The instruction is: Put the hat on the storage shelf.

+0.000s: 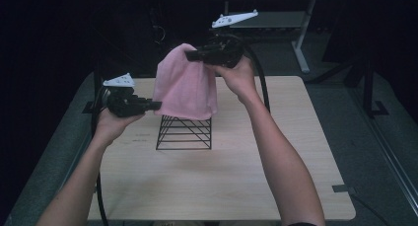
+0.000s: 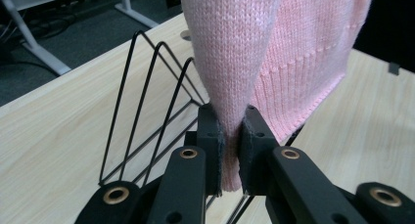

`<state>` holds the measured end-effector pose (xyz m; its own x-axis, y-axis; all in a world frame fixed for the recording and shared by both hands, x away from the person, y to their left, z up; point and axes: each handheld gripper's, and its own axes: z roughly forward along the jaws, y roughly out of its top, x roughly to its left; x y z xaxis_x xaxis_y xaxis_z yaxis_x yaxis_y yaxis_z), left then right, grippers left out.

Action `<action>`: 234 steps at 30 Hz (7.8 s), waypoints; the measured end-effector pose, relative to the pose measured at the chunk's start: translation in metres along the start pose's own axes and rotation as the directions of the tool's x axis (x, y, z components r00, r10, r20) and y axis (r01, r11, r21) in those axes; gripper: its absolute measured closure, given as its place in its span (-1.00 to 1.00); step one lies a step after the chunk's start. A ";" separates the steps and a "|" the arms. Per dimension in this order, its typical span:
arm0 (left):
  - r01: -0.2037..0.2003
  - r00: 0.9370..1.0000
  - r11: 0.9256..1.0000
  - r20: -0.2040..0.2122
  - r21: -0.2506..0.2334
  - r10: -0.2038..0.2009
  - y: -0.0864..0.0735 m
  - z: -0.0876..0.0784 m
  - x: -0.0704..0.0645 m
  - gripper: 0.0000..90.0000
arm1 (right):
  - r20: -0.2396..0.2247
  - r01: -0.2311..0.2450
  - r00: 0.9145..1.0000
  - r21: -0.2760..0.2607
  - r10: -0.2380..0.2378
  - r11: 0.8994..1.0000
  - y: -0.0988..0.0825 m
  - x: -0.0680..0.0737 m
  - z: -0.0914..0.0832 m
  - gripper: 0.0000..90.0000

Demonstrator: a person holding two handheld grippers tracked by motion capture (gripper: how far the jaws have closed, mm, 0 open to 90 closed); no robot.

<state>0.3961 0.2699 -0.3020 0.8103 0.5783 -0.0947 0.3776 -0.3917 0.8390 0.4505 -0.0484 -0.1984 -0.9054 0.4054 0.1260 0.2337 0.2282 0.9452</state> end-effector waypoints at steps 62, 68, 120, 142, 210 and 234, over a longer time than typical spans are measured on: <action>0.003 1.000 0.995 -0.018 0.096 -0.001 -0.046 0.010 0.005 0.80 | -0.101 0.027 0.995 0.104 -0.016 0.994 -0.027 0.031 0.023 0.71; 0.018 1.000 0.992 -0.024 0.122 -0.015 -0.059 0.015 0.006 0.82 | -0.114 0.015 0.993 0.133 0.000 0.991 -0.038 0.033 0.031 0.71; 0.048 0.998 0.939 -0.054 0.340 -0.032 -0.111 0.053 0.010 0.83 | -0.137 -0.062 0.985 0.263 0.101 0.963 -0.110 0.032 0.054 0.47; 0.067 0.997 0.955 -0.066 0.288 -0.050 -0.109 0.034 0.009 0.28 | -0.002 -0.114 0.993 0.165 0.116 0.980 -0.122 0.017 -0.006 -0.25; 0.156 0.984 0.968 -0.118 0.194 -0.135 -0.137 0.002 -0.017 -0.44 | 0.338 -0.391 0.881 0.126 0.332 0.912 -0.277 -0.011 -0.173 -0.47; 0.165 0.978 0.975 -0.154 0.146 -0.142 -0.150 -0.004 -0.031 -0.45 | 0.404 -0.419 0.849 0.119 0.342 0.900 -0.324 0.014 -0.206 -0.48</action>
<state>0.3122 0.3135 -0.4225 0.6697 0.7314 -0.1289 0.5673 -0.3918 0.7243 0.2888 -0.2985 -0.4410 -0.5455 0.7795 0.3080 0.6321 0.1413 0.7619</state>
